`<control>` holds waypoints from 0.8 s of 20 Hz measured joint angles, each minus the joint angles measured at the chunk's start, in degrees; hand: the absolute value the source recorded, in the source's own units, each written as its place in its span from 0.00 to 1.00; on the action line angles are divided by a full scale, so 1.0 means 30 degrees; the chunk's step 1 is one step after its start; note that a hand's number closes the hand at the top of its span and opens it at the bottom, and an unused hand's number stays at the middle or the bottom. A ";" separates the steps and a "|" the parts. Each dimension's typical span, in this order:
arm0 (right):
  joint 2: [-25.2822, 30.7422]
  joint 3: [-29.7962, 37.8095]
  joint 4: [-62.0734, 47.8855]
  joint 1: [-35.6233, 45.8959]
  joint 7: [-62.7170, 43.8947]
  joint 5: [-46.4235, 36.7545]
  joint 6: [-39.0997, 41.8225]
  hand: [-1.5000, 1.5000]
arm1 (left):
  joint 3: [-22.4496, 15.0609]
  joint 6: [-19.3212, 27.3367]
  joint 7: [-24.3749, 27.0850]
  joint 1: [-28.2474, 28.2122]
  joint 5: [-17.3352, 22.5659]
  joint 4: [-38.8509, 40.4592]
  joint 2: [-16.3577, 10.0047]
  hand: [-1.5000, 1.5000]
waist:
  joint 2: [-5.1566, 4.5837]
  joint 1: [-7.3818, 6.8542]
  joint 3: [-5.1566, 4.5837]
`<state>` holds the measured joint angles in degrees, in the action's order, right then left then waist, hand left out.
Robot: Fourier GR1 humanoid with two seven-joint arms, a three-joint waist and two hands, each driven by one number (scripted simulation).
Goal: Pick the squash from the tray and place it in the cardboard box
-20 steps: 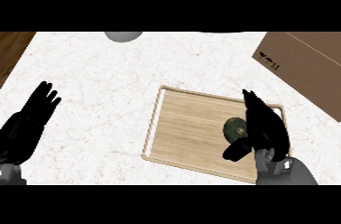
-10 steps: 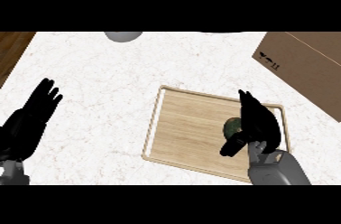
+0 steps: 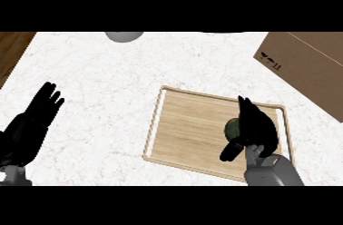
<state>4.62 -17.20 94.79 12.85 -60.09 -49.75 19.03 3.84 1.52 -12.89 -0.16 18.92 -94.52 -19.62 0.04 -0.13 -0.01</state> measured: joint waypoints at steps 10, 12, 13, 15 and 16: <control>-0.0417 0.0717 -0.0525 -0.0347 0.1227 -0.1361 0.0057 1.00 | 0.0343 -0.0308 -0.0072 0.0490 -0.0751 0.0418 0.0847 0.50 | -0.0002 0.0015 0.0001; -0.0345 0.0994 -0.1351 0.0248 0.1821 -0.1674 -0.0162 1.00 | 0.0386 -0.0373 -0.0290 0.0304 -0.0873 0.0048 0.0951 0.50 | 0.0014 -0.0009 -0.0016; -0.0273 0.1026 -0.1281 0.0187 0.1967 -0.1790 -0.0103 1.00 | 0.0582 -0.0611 -0.0146 0.0309 -0.0858 0.0167 0.0948 0.50 | 0.0011 -0.0005 -0.0012; -0.0118 0.1195 -0.1580 0.0209 0.2412 -0.2024 -0.0180 1.00 | 0.0613 -0.0560 -0.0498 -0.0019 -0.0999 -0.0467 0.1144 0.50 | 0.0024 -0.0008 -0.0021; -0.0017 0.1332 -0.1722 0.0106 0.2800 -0.2102 -0.0518 1.00 | 0.0733 -0.0660 -0.0785 -0.0169 -0.0915 -0.0838 0.1090 0.50 | 0.0047 -0.0022 -0.0036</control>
<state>4.57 -13.20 89.63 13.16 -51.69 -56.05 17.48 6.04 -0.46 -15.24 -0.66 16.18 -97.04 -16.35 0.18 -0.19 -0.11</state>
